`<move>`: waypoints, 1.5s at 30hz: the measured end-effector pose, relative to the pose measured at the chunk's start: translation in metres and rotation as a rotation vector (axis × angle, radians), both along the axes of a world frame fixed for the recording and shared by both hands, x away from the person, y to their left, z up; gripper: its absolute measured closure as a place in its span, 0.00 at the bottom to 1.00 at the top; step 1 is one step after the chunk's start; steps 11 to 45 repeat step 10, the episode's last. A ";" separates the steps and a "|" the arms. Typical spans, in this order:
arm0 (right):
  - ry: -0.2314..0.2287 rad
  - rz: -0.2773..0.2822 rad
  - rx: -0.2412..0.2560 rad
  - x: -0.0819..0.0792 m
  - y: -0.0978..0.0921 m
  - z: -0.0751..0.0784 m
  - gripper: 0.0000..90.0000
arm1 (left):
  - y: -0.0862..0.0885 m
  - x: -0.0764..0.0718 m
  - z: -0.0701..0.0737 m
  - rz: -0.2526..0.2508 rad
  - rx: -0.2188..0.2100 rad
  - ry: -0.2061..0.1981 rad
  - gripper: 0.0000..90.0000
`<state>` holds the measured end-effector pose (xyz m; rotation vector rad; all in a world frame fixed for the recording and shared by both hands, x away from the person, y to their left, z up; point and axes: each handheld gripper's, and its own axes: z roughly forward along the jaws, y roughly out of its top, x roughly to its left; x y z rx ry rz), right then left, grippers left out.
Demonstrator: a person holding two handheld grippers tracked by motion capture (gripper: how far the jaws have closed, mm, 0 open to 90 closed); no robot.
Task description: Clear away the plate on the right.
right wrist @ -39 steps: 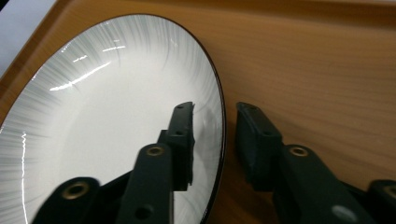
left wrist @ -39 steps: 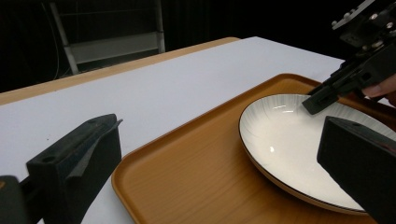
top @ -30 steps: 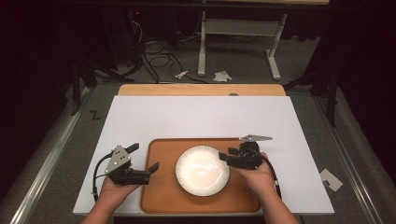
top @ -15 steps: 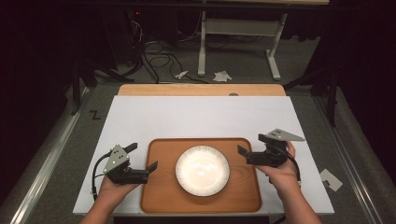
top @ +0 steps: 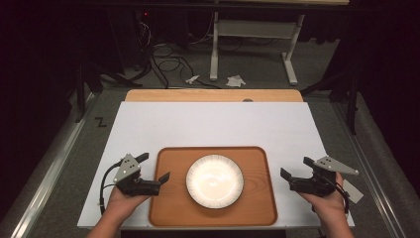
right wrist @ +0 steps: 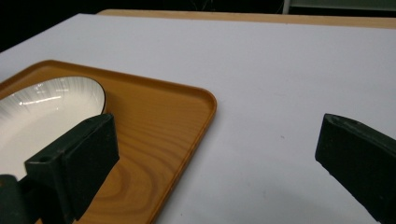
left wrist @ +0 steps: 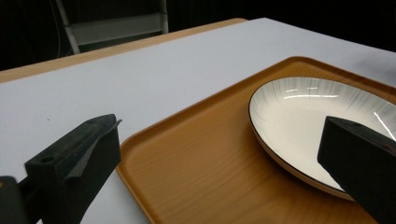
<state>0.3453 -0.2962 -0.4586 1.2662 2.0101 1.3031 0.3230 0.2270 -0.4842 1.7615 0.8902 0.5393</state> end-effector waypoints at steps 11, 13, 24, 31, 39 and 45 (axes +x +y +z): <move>-0.030 0.012 0.005 0.002 0.005 0.001 0.00 | -0.003 -0.002 -0.001 -0.002 0.012 0.004 0.00; -0.030 0.012 0.005 0.002 0.005 0.001 0.00 | -0.003 -0.002 -0.001 -0.002 0.012 0.004 0.00; -0.030 0.012 0.005 0.002 0.005 0.001 0.00 | -0.003 -0.002 -0.001 -0.002 0.012 0.004 0.00; -0.030 0.012 0.005 0.002 0.005 0.001 0.00 | -0.003 -0.002 -0.001 -0.002 0.012 0.004 0.00; -0.030 0.012 0.005 0.002 0.005 0.001 0.00 | -0.003 -0.002 -0.001 -0.002 0.012 0.004 0.00; -0.030 0.012 0.005 0.002 0.005 0.001 0.00 | -0.003 -0.002 -0.001 -0.002 0.012 0.004 0.00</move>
